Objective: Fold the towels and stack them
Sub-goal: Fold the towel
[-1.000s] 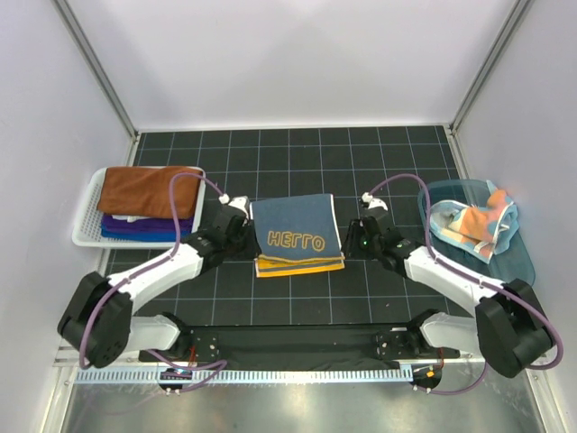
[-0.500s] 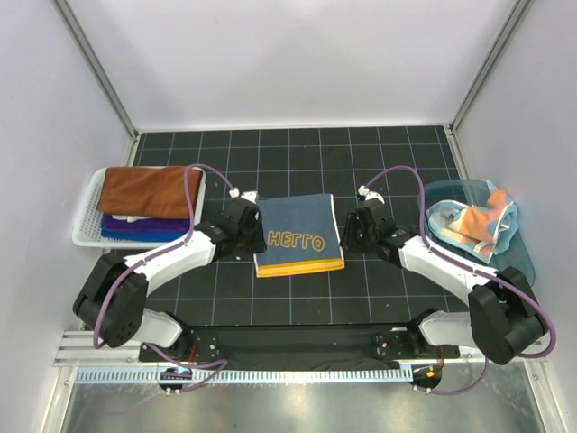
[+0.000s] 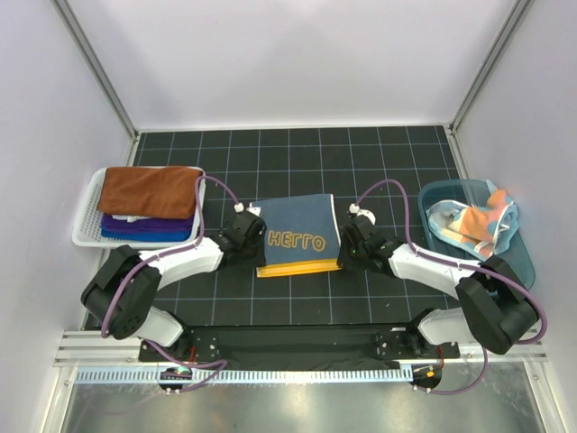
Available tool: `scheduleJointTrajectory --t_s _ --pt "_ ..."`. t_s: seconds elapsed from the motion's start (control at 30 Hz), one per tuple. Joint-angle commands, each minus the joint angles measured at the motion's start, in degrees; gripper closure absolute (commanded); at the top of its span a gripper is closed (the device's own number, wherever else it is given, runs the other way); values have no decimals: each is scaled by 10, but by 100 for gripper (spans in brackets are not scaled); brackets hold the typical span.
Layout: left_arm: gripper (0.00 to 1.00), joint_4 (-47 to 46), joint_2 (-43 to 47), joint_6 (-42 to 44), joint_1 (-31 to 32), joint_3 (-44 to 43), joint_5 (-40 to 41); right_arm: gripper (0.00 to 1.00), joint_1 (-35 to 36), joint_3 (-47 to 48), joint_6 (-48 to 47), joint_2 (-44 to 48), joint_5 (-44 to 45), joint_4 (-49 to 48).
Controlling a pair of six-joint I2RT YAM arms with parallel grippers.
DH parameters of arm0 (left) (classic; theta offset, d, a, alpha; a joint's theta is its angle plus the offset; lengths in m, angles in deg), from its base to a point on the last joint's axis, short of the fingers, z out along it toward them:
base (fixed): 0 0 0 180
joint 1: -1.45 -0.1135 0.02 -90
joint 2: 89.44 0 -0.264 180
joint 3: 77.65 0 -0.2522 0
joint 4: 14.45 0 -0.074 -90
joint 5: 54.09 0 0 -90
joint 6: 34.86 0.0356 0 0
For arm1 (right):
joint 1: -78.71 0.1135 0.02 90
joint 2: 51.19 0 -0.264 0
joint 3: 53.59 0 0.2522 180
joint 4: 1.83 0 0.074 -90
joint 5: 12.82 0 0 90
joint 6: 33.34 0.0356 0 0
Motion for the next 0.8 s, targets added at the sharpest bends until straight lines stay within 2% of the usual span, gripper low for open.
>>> scheduleJointTrajectory --t_s 0.0,0.43,0.77 --pt "76 -19 -17 -11 9 12 19 67 6 -5 22 -2 31 10" --pt "76 -8 -39 -35 51 20 44 81 20 -44 66 61 40 47" --pt "78 11 -9 -73 112 47 66 82 26 -78 92 164 53 105"
